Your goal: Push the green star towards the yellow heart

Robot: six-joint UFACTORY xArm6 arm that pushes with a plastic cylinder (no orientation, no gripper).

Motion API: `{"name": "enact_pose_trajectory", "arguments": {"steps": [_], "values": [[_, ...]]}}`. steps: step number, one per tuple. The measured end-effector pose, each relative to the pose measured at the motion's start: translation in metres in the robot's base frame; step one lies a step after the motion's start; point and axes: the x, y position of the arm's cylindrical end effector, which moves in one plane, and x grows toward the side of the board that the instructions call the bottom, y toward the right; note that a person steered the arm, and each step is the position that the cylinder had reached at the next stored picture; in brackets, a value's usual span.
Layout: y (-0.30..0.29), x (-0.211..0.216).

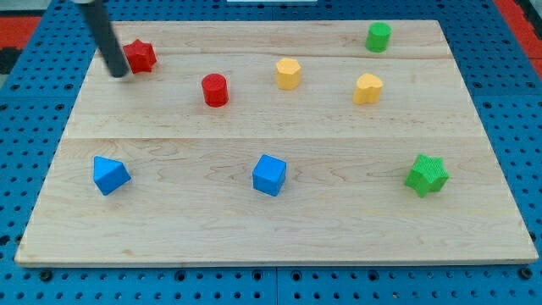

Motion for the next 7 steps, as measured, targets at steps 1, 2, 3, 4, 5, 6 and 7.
{"name": "enact_pose_trajectory", "arguments": {"steps": [1, 2, 3, 4, 5, 6, 7], "values": [[0.015, 0.000], [0.027, 0.049], [0.046, 0.103], [0.163, 0.140], [0.306, 0.144], [0.413, 0.144], [0.471, 0.200]]}}
